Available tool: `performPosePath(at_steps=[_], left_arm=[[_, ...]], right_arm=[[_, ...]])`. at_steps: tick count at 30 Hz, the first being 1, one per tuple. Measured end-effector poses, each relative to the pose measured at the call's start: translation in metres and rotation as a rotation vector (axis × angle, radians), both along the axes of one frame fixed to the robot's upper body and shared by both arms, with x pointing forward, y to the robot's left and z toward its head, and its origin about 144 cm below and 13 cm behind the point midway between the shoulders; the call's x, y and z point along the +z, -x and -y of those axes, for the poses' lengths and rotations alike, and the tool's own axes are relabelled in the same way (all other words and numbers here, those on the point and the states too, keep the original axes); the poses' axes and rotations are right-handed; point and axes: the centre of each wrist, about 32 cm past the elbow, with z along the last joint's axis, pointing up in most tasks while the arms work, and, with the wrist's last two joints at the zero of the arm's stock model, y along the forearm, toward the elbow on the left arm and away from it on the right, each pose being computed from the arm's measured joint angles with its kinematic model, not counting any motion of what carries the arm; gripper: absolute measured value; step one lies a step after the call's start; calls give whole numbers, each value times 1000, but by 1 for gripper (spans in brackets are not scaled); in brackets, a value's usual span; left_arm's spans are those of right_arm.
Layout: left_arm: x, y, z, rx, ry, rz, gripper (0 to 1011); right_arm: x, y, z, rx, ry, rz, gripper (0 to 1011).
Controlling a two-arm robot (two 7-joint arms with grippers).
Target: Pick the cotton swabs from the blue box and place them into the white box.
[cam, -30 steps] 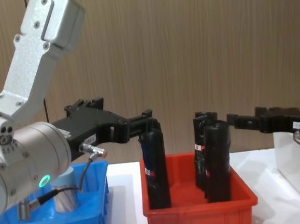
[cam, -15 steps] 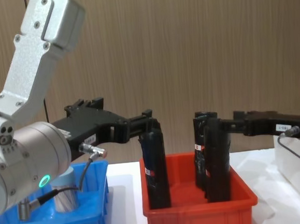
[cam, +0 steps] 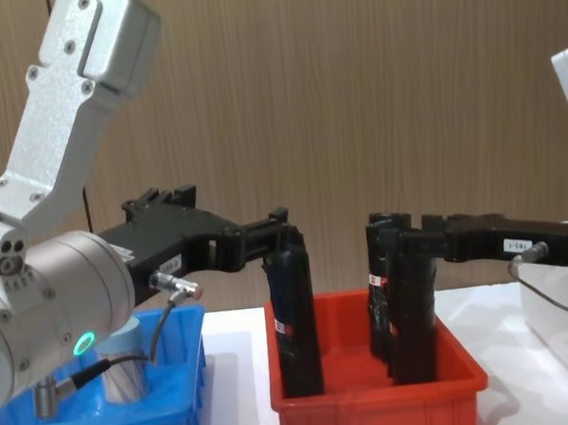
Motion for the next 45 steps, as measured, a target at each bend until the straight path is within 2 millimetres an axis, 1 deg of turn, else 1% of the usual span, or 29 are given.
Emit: performPosePath(at_steps=[13,31,45], left_arm=[[0,0,0,0,0,0,1004],[0,0,0,0,0,0,1004],[0,0,0,0,0,0,1004]], right_arm=[[0,-7,-1,6,3,10,1002],[4,-11,0,4,1,39,1002],[-1,-15,-2,-7,56,25,1002]])
